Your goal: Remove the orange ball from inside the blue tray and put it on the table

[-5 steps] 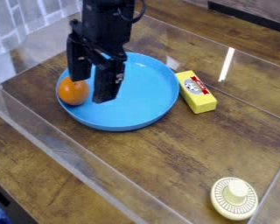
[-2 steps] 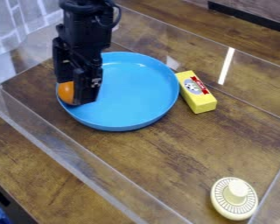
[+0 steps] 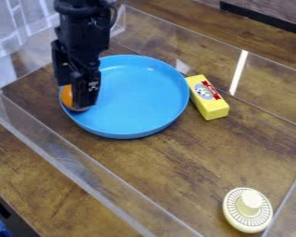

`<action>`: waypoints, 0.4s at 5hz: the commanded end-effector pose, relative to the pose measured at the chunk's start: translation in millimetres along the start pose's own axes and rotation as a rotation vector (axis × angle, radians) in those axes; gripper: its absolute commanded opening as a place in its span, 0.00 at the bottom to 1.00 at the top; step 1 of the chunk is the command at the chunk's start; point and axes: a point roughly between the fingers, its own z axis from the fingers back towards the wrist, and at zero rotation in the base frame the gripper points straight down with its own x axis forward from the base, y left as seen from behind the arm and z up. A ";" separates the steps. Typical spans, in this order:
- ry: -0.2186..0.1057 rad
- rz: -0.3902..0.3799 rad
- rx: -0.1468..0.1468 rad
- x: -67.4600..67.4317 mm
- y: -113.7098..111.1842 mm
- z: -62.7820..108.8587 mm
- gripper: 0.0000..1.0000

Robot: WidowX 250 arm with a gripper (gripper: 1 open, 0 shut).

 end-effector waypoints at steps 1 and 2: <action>-0.048 -0.022 0.032 2.8 15.1 1.2 1.00; -0.082 -0.004 0.039 7.4 24.0 -5.3 1.00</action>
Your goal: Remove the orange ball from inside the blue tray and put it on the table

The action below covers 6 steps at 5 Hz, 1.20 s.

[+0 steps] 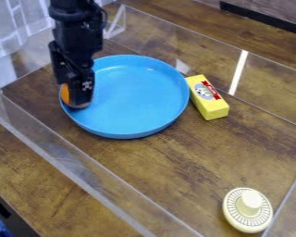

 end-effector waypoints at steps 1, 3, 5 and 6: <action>-0.041 0.000 0.018 5.5 9.8 -2.7 1.00; -0.094 0.005 0.013 7.3 22.1 -12.0 1.00; -0.106 0.000 0.016 10.2 32.1 -13.5 0.00; -0.094 -0.006 0.020 12.1 36.5 -9.8 0.00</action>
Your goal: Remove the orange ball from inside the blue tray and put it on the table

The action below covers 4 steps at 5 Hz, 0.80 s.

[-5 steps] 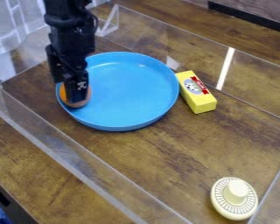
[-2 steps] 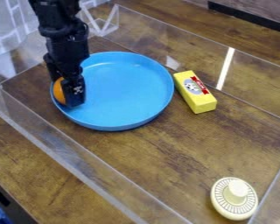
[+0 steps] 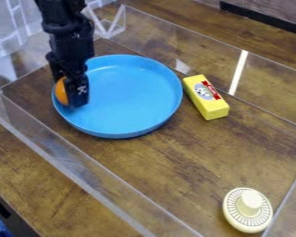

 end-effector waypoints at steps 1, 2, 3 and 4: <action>-0.025 -0.009 0.048 8.8 15.7 19.5 0.00; -0.017 -0.030 0.060 10.9 18.9 23.1 0.00; -0.014 -0.048 0.070 12.3 20.5 21.2 0.00; -0.011 -0.063 0.078 13.5 22.0 19.3 0.00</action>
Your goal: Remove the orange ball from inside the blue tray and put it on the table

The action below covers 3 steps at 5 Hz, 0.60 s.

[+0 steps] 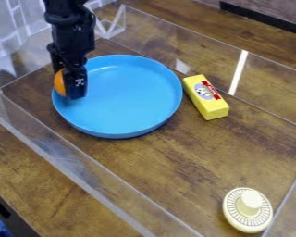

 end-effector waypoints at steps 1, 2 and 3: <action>-0.037 -0.012 0.055 9.8 12.6 17.0 0.00; -0.031 -0.023 0.060 10.3 13.9 17.5 0.00; -0.026 -0.035 0.067 11.3 15.6 17.7 0.00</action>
